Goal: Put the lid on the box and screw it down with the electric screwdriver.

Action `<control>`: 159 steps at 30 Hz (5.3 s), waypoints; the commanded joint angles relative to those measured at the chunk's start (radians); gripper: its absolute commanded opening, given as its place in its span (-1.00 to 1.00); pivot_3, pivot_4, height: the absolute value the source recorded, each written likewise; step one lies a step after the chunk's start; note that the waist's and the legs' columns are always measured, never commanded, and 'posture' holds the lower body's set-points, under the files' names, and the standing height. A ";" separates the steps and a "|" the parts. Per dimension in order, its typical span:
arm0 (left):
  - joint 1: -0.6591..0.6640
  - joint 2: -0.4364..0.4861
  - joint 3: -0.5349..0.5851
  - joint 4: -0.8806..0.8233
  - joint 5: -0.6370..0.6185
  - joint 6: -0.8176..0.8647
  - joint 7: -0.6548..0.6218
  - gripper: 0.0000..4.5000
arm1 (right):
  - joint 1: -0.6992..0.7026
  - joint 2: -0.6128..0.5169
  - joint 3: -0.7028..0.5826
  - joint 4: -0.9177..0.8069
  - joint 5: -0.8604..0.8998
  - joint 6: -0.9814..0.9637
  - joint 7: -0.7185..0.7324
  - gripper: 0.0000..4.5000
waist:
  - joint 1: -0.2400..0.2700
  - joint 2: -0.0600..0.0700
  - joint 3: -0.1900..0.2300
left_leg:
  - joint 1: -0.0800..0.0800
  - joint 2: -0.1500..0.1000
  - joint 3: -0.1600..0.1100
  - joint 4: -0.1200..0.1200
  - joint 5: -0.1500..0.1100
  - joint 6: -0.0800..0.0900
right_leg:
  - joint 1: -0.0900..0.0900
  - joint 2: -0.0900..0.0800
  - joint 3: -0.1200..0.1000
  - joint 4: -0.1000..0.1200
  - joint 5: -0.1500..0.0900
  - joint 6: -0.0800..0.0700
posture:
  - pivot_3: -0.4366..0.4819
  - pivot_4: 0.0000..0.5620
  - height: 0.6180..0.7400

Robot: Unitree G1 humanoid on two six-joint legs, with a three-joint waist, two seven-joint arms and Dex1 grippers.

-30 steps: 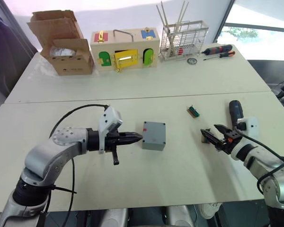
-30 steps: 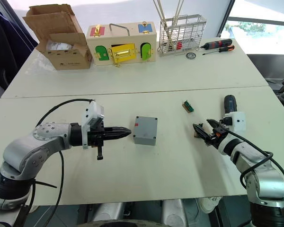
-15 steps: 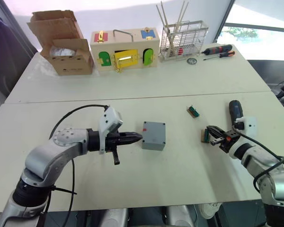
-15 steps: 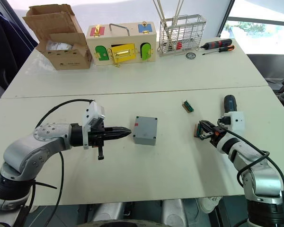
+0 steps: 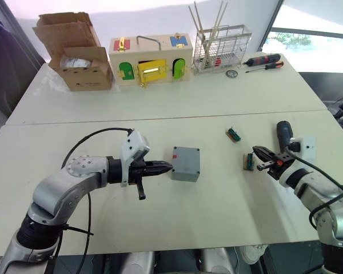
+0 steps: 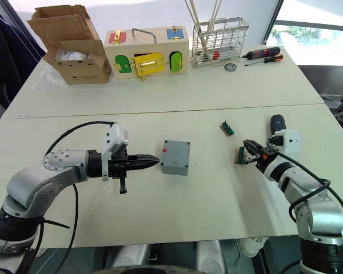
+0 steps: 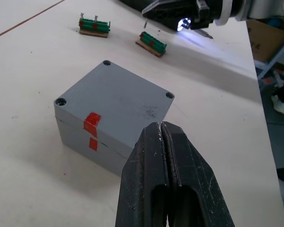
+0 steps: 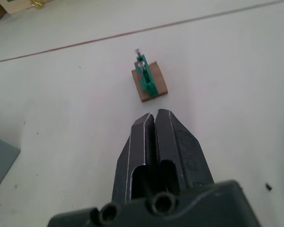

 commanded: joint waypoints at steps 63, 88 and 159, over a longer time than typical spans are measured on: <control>0.078 0.116 0.111 -0.037 -0.039 -0.006 0.017 -1.00 | -0.261 0.057 0.332 0.026 0.071 0.034 0.147 -0.97 | -0.005 0.000 0.000 | 0.000 0.000 -0.001 0.000 0.000 0.000 | -0.001 0.000 0.000 0.000 0.000 0.000 | -0.05 -0.47 0.99; 0.058 0.110 0.090 -0.018 -0.015 -0.019 0.007 -1.00 | -0.245 0.052 0.306 0.028 0.087 0.047 0.146 -0.97 | -0.004 0.000 0.000 | 0.000 0.000 -0.001 0.000 0.000 0.000 | -0.001 0.000 0.000 0.000 0.000 0.000 | -0.05 -0.47 0.99; 0.086 0.013 -0.039 -0.278 -0.029 0.012 0.138 -1.00 | -1.105 -0.341 0.964 1.511 -0.565 0.198 0.954 0.52 | -0.021 0.001 0.001 | -0.002 -0.001 0.003 0.000 0.002 -0.004 | -0.002 -0.001 0.001 -0.003 0.000 0.000 | -0.05 -0.47 0.99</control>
